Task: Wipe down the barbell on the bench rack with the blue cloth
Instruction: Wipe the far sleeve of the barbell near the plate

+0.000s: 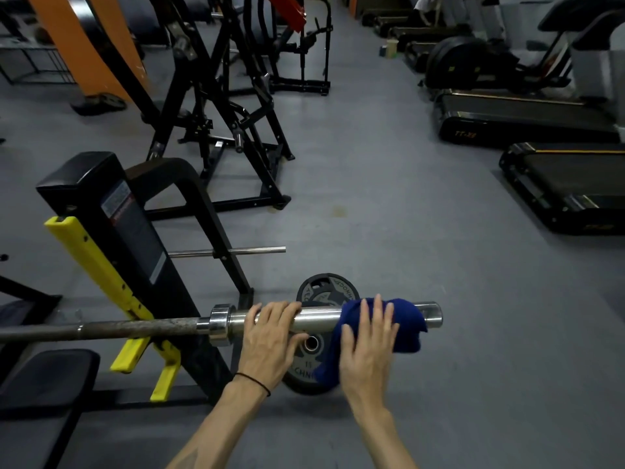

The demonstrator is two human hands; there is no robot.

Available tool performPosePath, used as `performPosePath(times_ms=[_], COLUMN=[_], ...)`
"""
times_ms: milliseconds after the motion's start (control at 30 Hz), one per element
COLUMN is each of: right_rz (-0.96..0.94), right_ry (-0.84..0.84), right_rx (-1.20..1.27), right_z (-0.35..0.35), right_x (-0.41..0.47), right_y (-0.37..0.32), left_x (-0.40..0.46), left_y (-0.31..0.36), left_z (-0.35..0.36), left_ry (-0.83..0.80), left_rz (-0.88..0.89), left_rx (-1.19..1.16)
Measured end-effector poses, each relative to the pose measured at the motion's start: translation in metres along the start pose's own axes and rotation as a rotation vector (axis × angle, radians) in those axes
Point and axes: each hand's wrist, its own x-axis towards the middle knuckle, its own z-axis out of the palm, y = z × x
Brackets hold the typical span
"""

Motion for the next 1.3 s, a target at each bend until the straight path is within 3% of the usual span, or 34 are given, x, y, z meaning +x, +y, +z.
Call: performPosePath(times_ms=[100, 200, 267, 400, 433, 500, 600, 700, 800, 900, 1000, 1100, 1167, 1233, 1300], right_rz=[-0.210, -0.465, -0.401, 0.027, 0.016, -0.178, -0.388, -0.145, 0.029, -0.182, -0.398, -0.187, -0.003, -0.023, -0.214], right_ry=[-0.130, -0.194, -0.124, 0.001, -0.025, -0.145, -0.165, -0.038, -0.020, -0.165, -0.178, -0.070, -0.028, -0.086, -0.183], right_rx=[0.013, -0.096, -0.133, 0.010, 0.033, 0.001, -0.093, -0.045, 0.063, 0.055, -0.077, -0.053, 0.081, 0.159, 0.090], right_z=[0.012, -0.002, -0.014, -0.002, 0.005, 0.011, -0.005, -0.019, -0.005, 0.004, -0.011, -0.021, -0.012, -0.001, -0.001], right_x=[-0.017, -0.005, 0.010, 0.009, 0.003, -0.011, 0.000, 0.010, 0.000, -0.016, 0.000, 0.013, 0.007, -0.007, -0.016], right_y=[-0.030, 0.004, 0.029, 0.001, -0.017, -0.030, 0.010, 0.036, -0.001, -0.019, 0.020, 0.039, 0.015, -0.016, -0.015], left_x=[0.002, 0.007, 0.014, 0.025, 0.024, 0.019, 0.008, -0.001, 0.000, 0.003, 0.004, 0.007, 0.009, 0.009, 0.009], left_y=[-0.004, -0.008, -0.010, -0.008, -0.006, 0.000, 0.013, 0.030, 0.038, 0.036, 0.030, 0.029, 0.034, 0.036, 0.035], left_z=[-0.002, -0.005, -0.010, -0.014, -0.013, -0.009, -0.006, -0.003, -0.001, 0.001, 0.004, 0.005, 0.006, 0.008, 0.009], left_ry=[0.006, -0.020, -0.066, -0.151, -0.147, -0.114, -0.041, -0.015, -0.016, -0.014, -0.052, -0.082, -0.076, -0.046, -0.018], left_rz=[0.031, 0.066, 0.061, 0.001, -0.010, -0.027, -0.051, -0.090, -0.125, -0.110, -0.095, -0.124, -0.157, -0.166, -0.156], left_rx=[-0.016, -0.031, -0.050, -0.090, -0.067, 0.005, 0.011, -0.013, -0.018, -0.018, -0.020, -0.002, 0.009, 0.009, 0.006])
